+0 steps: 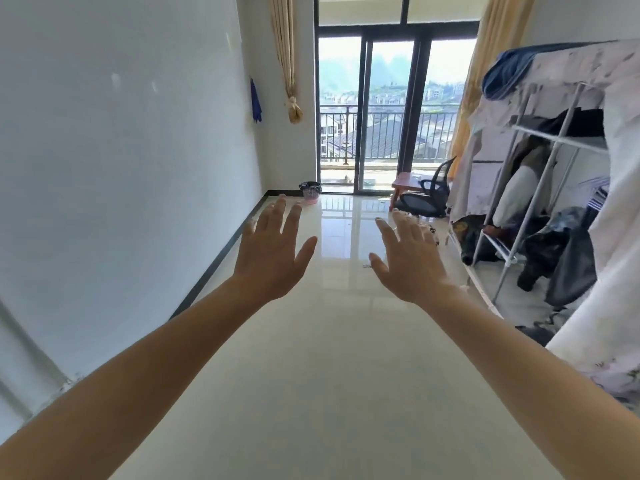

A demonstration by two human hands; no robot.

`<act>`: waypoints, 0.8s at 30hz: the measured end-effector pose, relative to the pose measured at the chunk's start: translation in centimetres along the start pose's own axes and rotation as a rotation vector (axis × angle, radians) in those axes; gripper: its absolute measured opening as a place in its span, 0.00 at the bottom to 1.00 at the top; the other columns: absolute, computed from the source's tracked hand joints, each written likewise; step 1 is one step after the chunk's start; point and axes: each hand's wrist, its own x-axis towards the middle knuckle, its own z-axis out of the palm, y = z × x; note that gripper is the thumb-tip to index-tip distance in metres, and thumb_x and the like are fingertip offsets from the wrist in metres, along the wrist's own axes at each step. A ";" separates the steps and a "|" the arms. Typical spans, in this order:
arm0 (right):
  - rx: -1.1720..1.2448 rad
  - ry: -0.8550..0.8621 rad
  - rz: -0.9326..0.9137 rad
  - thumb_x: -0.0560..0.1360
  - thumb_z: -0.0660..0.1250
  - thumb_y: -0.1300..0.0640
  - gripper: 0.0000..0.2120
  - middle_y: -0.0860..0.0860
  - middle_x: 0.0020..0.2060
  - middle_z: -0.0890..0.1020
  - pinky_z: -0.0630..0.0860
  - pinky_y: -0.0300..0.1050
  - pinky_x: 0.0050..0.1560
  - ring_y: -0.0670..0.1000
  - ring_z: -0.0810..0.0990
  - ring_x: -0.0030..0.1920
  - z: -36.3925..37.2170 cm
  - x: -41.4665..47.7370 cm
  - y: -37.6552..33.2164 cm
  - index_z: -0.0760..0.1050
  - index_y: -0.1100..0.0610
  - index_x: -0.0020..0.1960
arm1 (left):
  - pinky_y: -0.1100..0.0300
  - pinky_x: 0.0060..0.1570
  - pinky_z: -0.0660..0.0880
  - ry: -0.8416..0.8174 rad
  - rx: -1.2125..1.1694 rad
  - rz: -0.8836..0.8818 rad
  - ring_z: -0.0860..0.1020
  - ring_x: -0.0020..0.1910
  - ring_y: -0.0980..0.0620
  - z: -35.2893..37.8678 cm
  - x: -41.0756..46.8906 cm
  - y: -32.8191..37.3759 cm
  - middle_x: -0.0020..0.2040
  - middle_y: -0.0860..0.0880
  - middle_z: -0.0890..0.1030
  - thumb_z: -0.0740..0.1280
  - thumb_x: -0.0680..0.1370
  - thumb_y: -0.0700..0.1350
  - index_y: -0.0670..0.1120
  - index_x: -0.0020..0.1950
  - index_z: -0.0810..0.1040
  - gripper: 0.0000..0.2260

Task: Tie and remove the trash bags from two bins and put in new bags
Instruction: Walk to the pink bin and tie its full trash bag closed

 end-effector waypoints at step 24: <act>0.005 -0.102 0.025 0.82 0.54 0.42 0.33 0.59 0.79 0.53 0.54 0.58 0.77 0.60 0.54 0.79 37.1 61.1 24.9 0.49 0.55 0.81 | 0.38 0.67 0.66 -0.017 -0.054 0.016 0.64 0.74 0.39 45.1 62.2 -5.9 0.78 0.40 0.60 0.48 0.80 0.62 0.45 0.78 0.58 0.31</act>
